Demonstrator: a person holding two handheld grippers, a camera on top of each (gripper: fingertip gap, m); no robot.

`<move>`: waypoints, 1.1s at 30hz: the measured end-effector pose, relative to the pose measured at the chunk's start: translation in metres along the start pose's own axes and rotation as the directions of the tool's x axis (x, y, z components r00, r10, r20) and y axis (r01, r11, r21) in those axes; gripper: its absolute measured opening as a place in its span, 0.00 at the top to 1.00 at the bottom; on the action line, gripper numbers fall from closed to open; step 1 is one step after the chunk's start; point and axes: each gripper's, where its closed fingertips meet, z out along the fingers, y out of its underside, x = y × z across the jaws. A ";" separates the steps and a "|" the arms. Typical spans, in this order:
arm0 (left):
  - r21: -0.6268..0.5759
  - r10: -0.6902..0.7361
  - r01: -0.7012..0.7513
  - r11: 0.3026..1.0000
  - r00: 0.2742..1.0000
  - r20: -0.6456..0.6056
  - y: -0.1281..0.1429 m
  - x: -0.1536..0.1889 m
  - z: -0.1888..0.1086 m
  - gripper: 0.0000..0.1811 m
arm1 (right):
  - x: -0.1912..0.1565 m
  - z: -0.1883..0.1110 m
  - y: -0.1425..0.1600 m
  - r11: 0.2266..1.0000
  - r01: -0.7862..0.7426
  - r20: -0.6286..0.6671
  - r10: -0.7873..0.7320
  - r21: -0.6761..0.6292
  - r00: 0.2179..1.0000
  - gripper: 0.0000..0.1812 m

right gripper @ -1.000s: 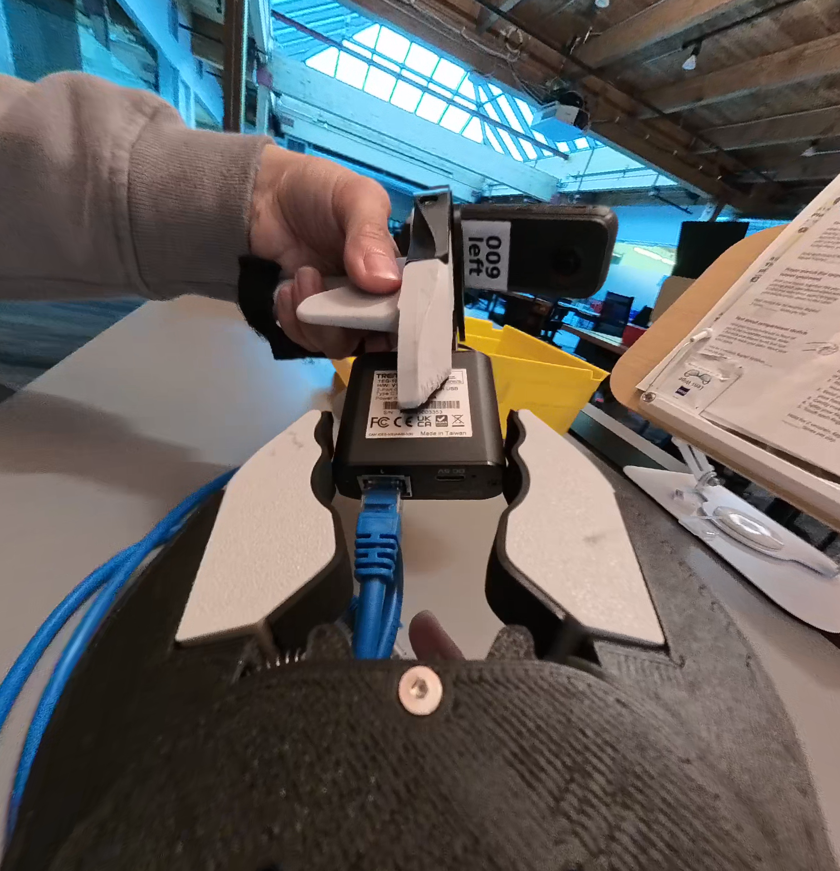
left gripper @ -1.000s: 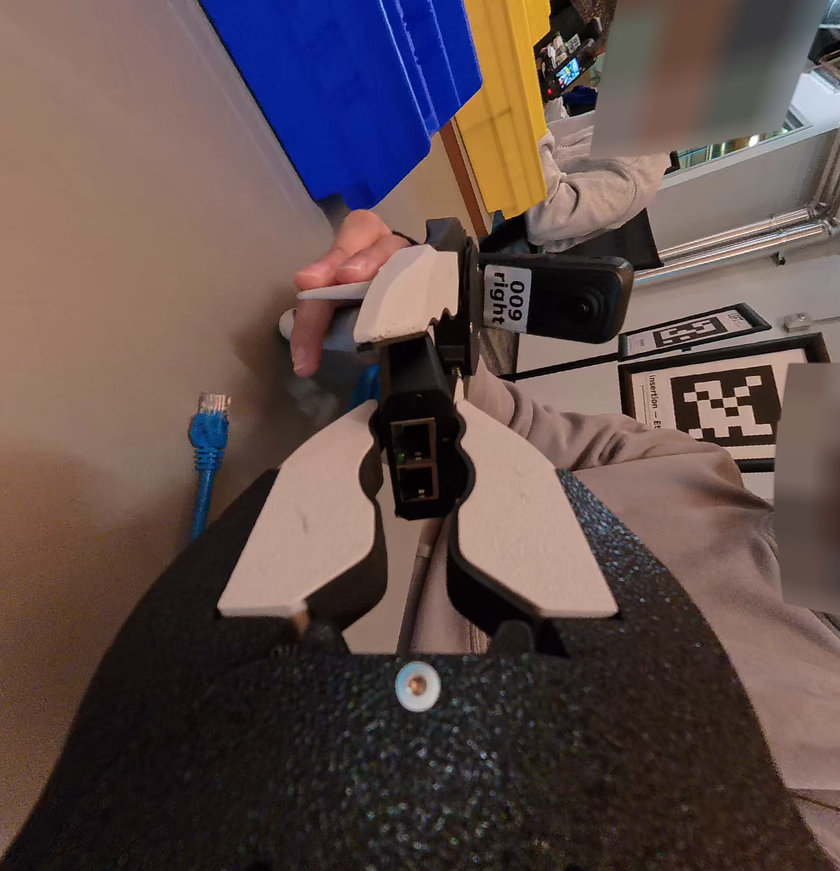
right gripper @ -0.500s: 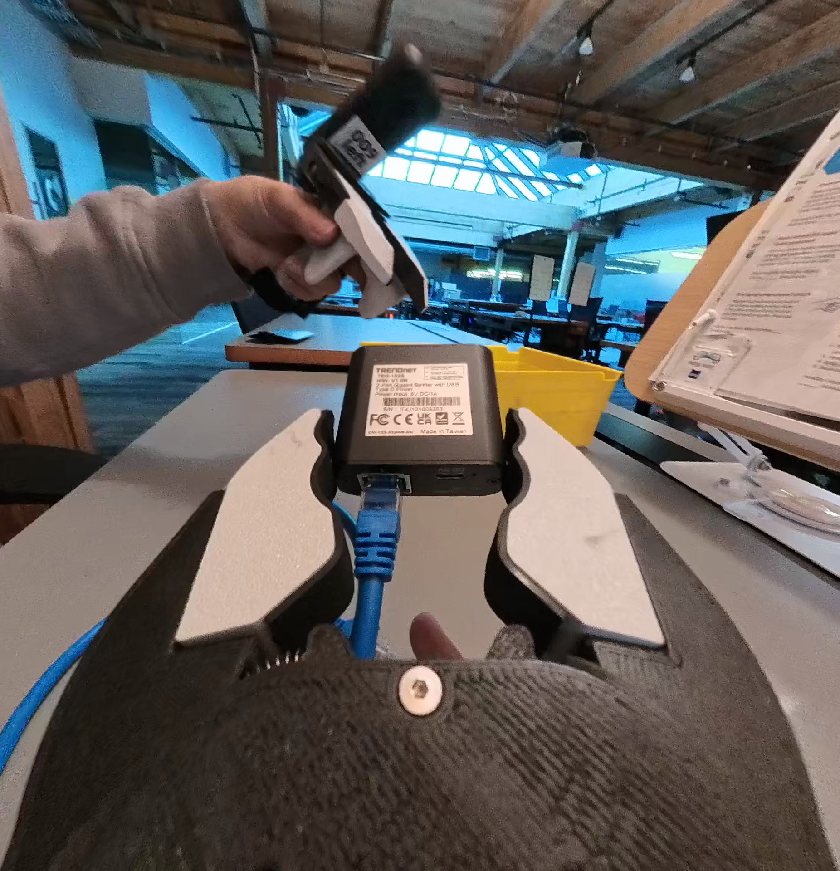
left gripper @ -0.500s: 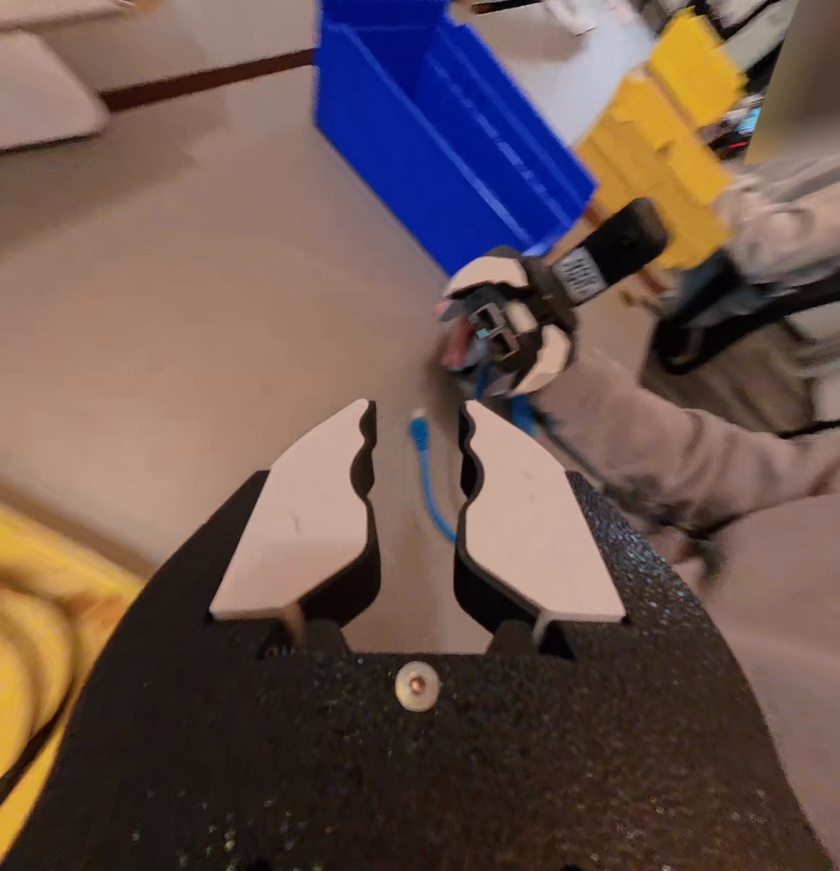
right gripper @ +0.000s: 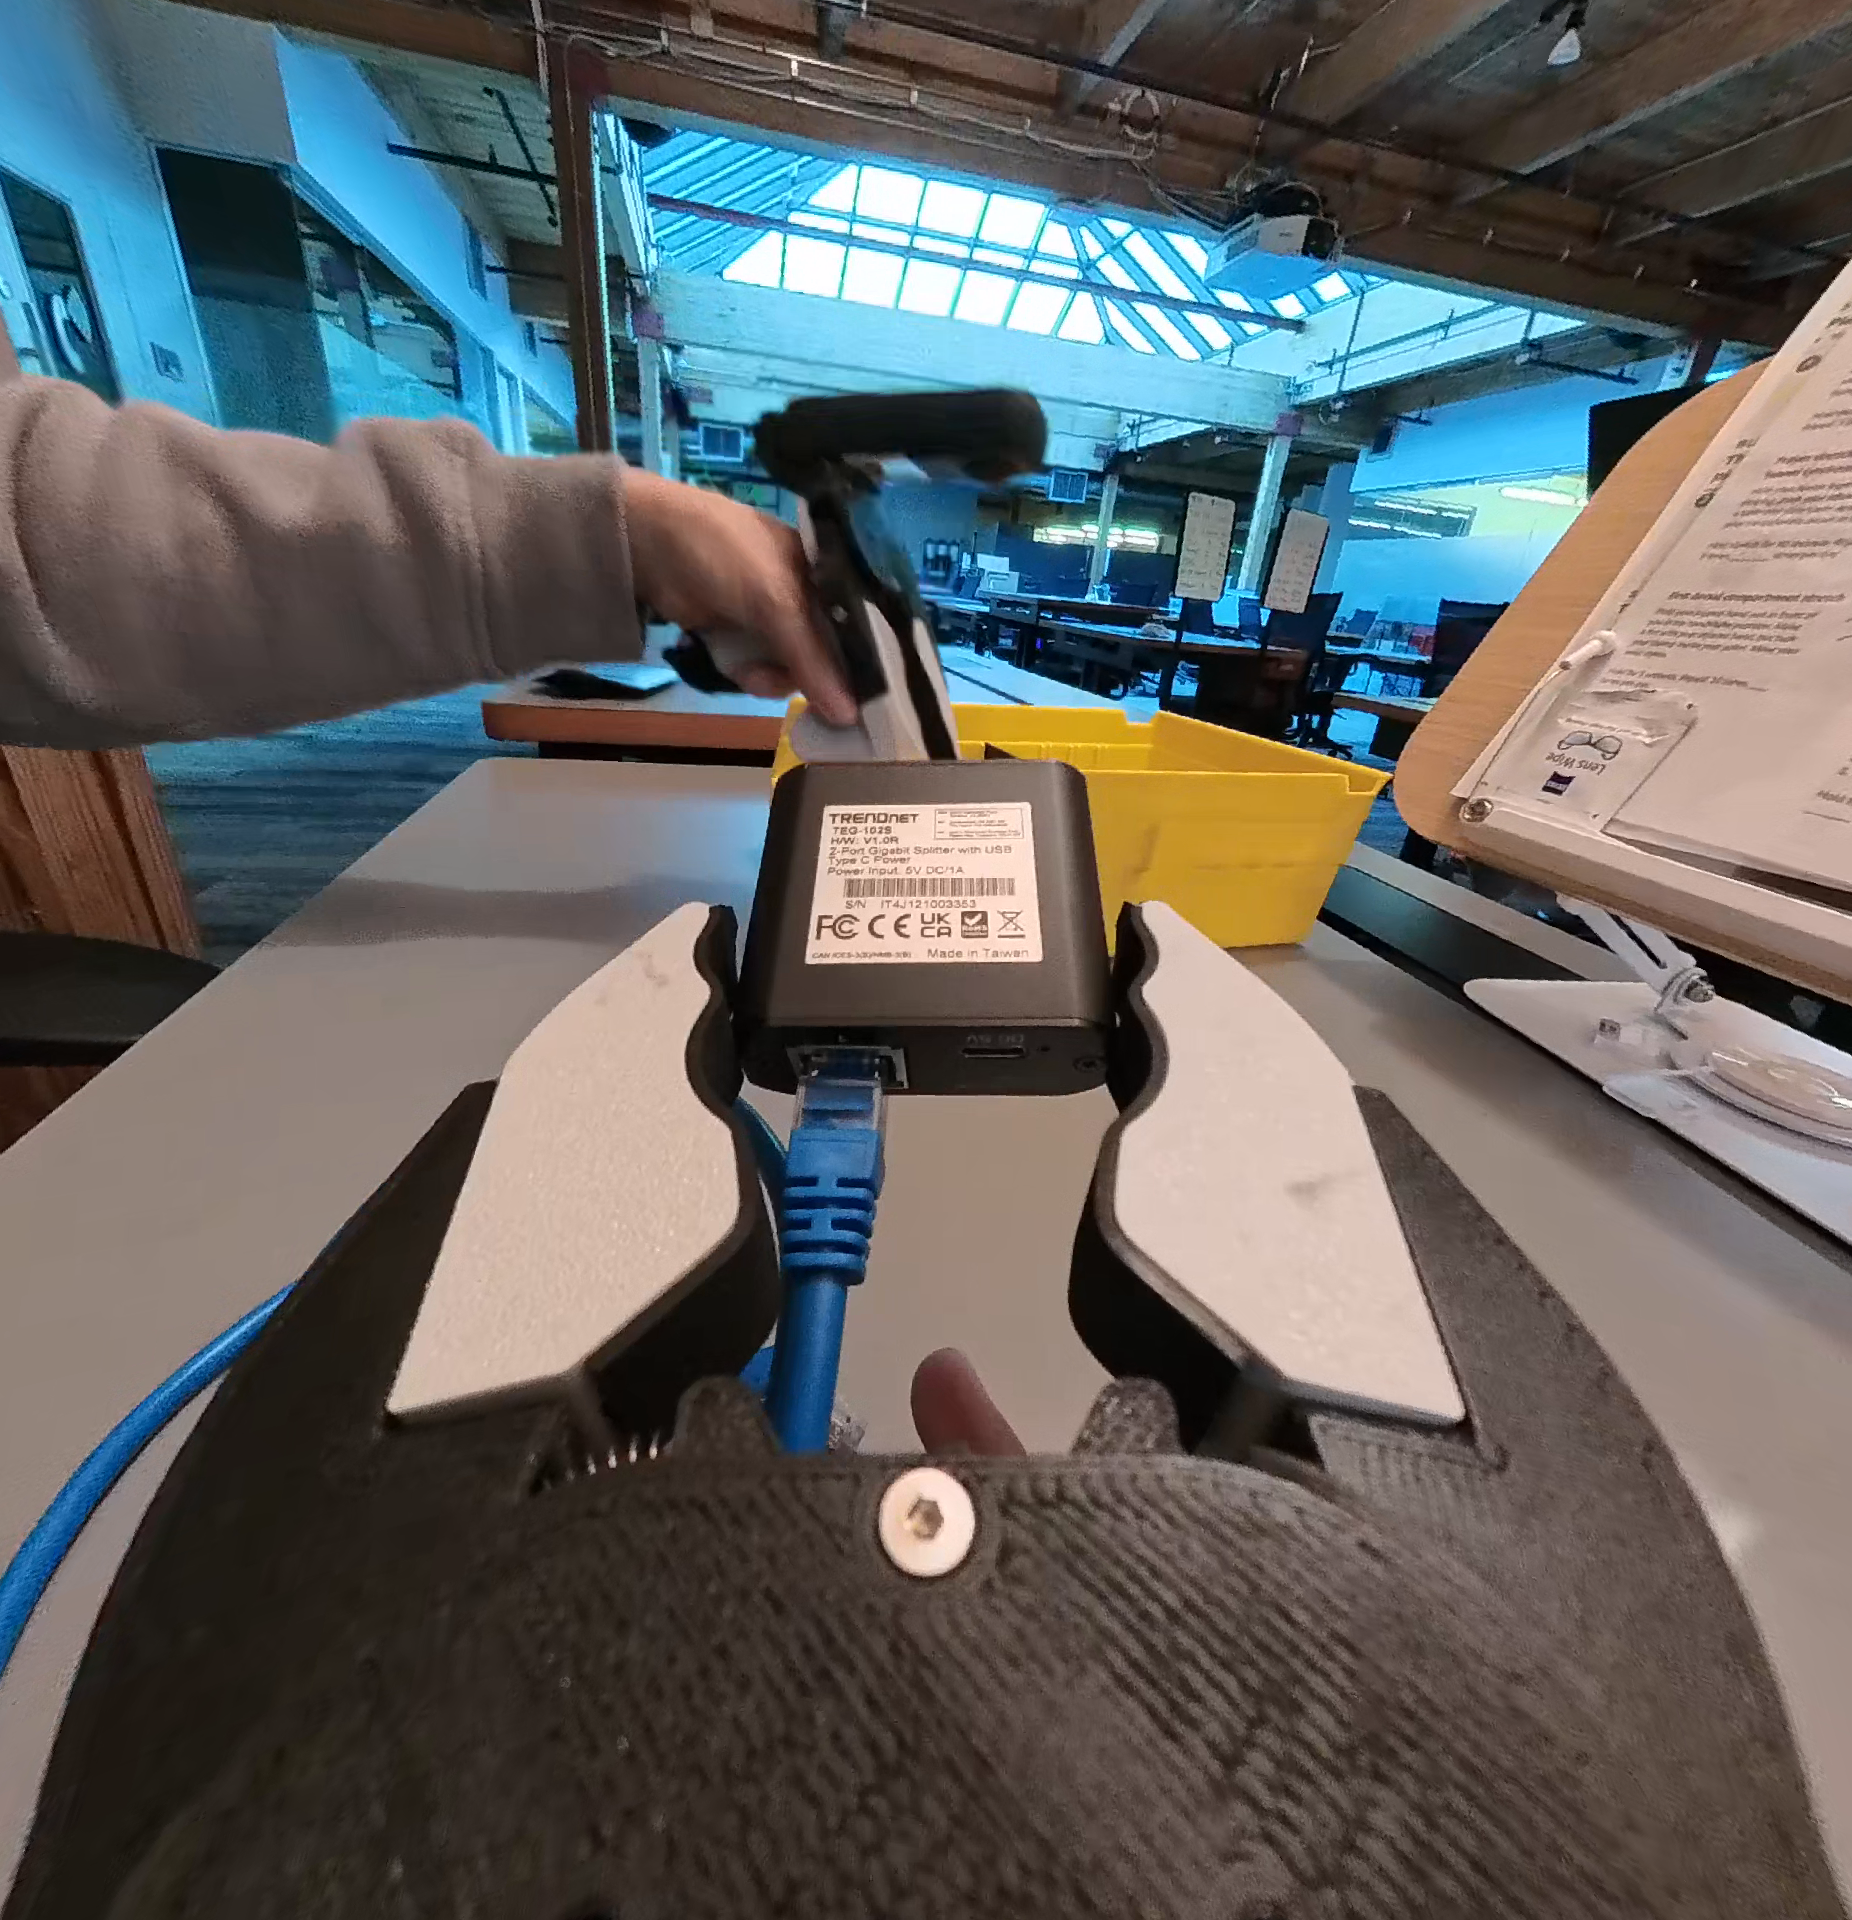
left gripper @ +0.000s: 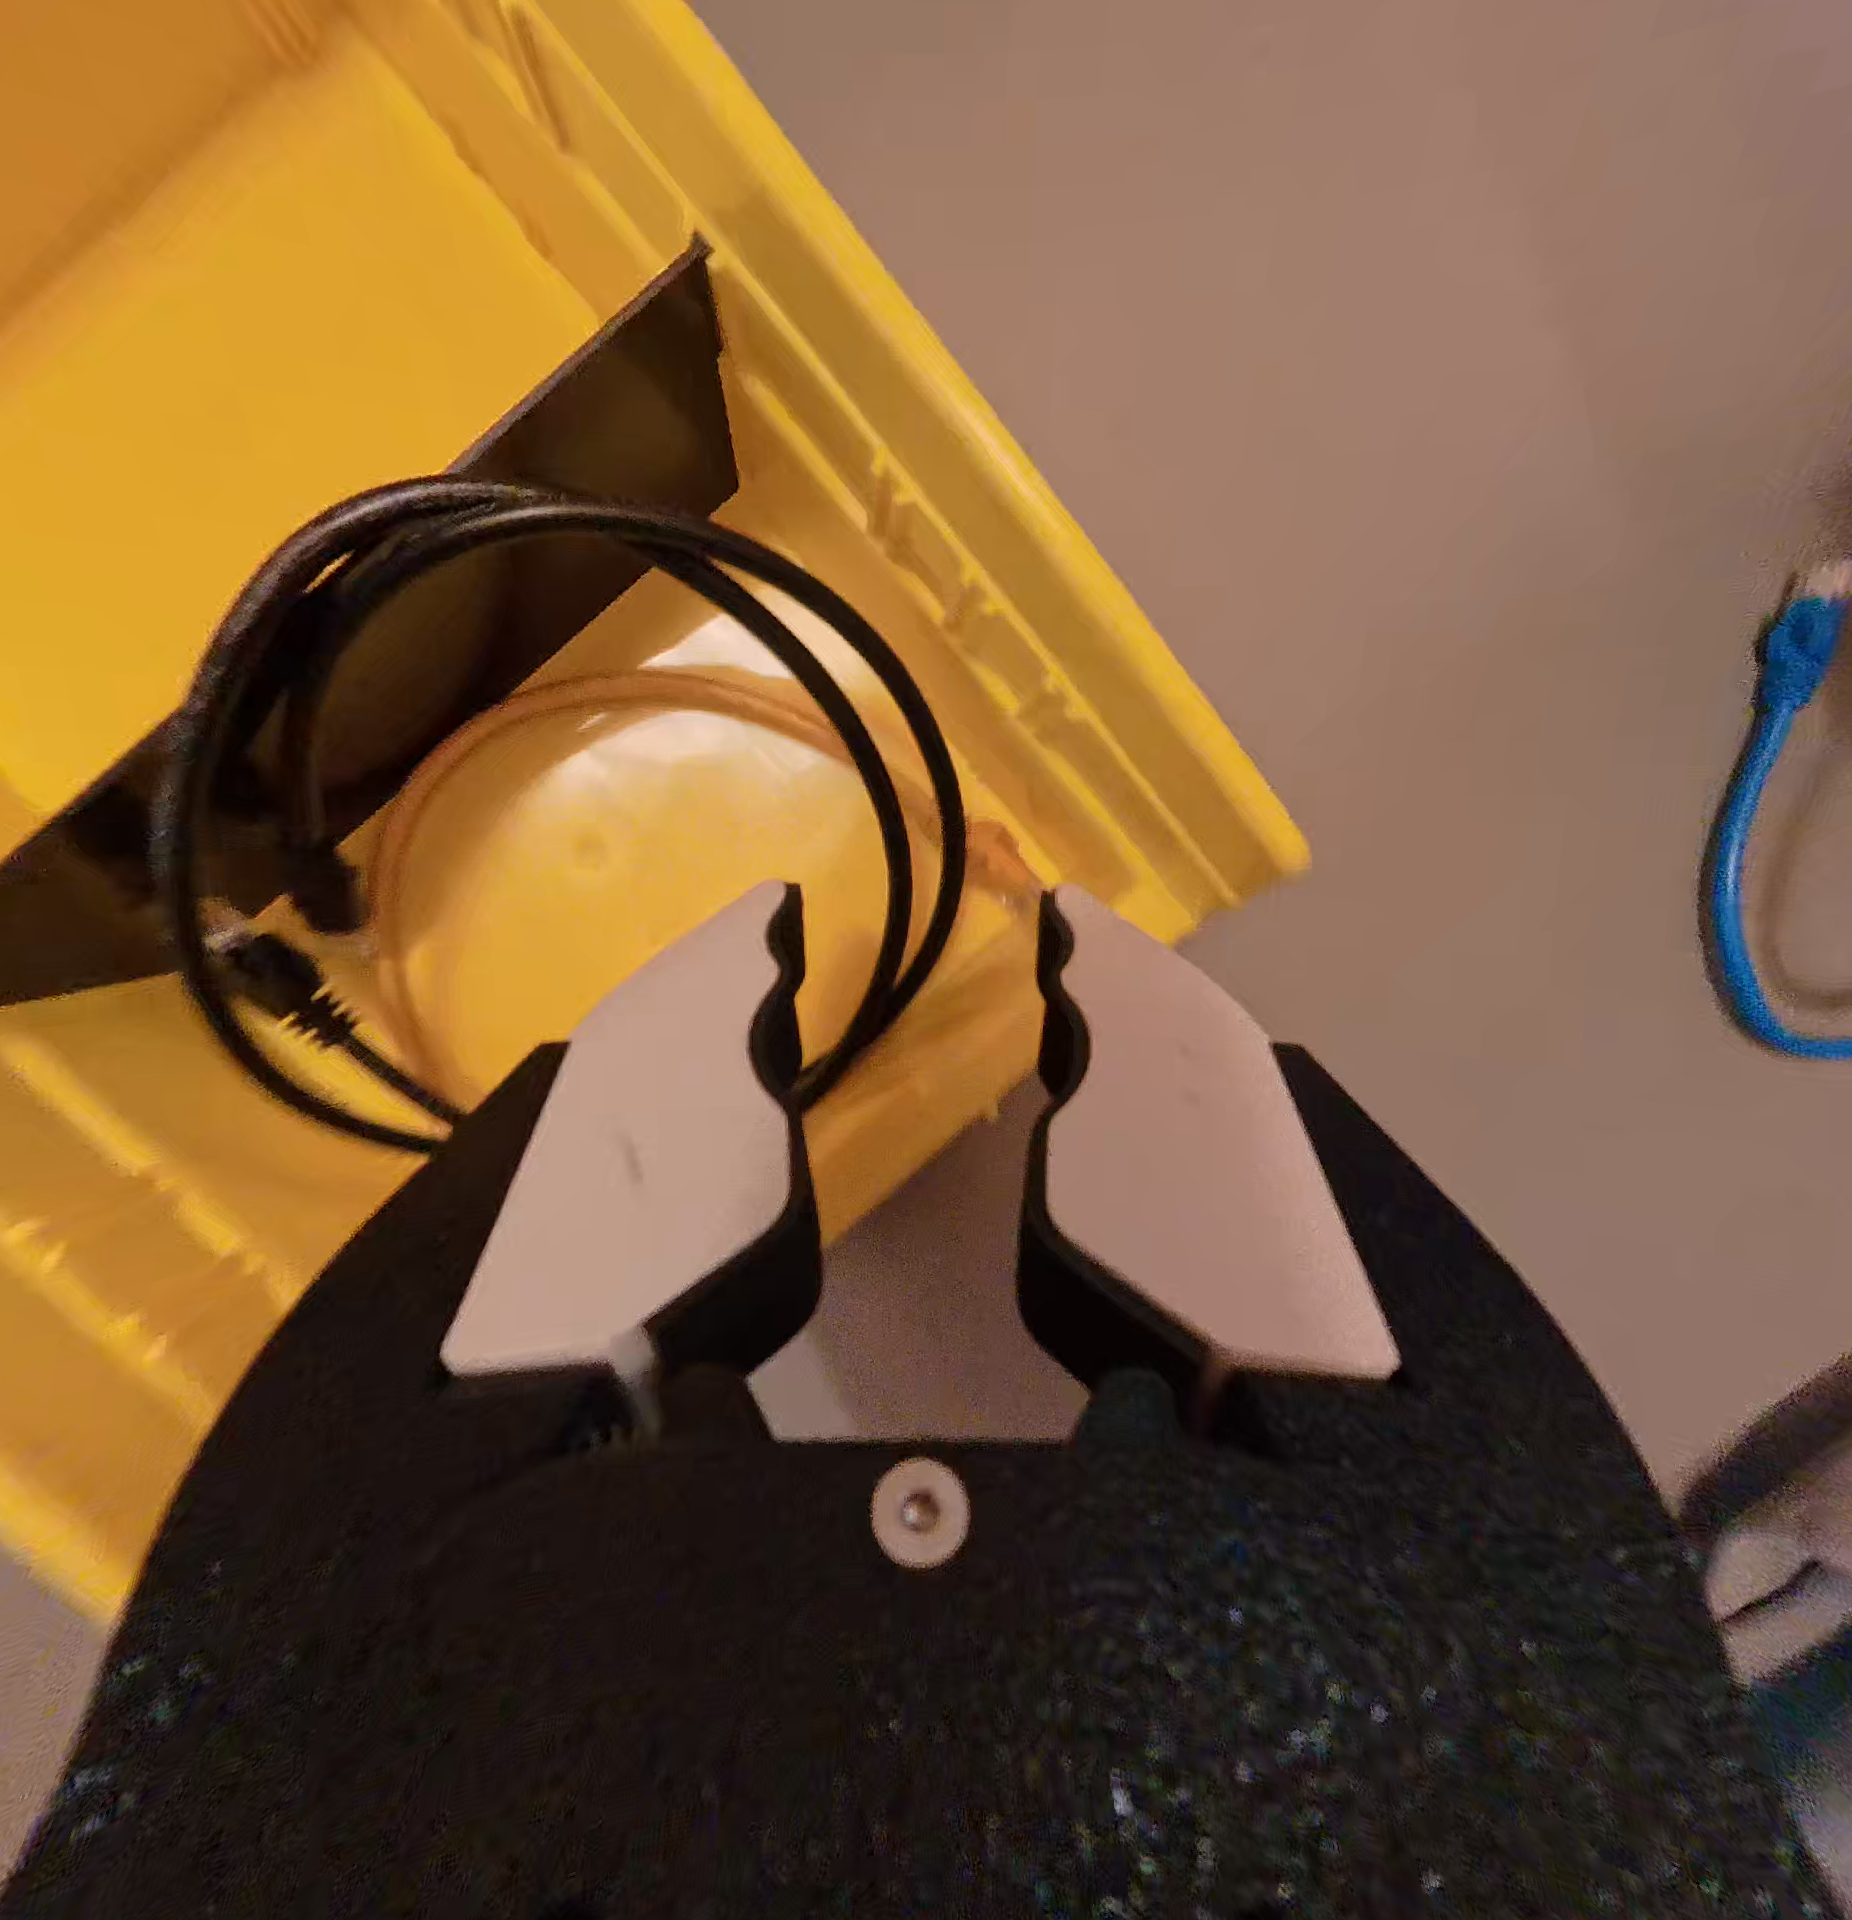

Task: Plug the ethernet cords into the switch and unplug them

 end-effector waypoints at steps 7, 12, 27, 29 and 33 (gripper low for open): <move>-0.006 -0.130 0.132 0.991 0.971 -0.198 -0.016 -0.001 0.042 0.90 | 0.001 -0.003 -0.003 1.000 -0.003 -0.004 0.003 0.028 1.000 0.61; 0.125 -0.097 0.124 0.984 0.975 -0.201 -0.025 0.004 -0.009 0.96 | 0.002 -0.005 -0.006 0.999 -0.020 0.000 0.020 0.050 1.000 0.61; -0.047 0.914 -0.914 0.403 0.404 -0.027 0.065 0.158 -0.036 0.97 | 0.014 -0.022 -0.014 0.992 -0.034 -0.035 0.038 0.119 0.999 0.61; -0.099 0.942 -0.938 0.333 0.336 -0.013 0.082 0.159 -0.007 0.97 | 0.013 -0.022 -0.014 0.992 -0.034 -0.033 0.038 0.118 0.999 0.61; -0.157 0.939 -0.931 0.331 0.341 -0.044 0.108 0.161 0.023 0.97 | 0.015 -0.023 -0.015 0.991 -0.043 -0.034 0.047 0.128 0.998 0.61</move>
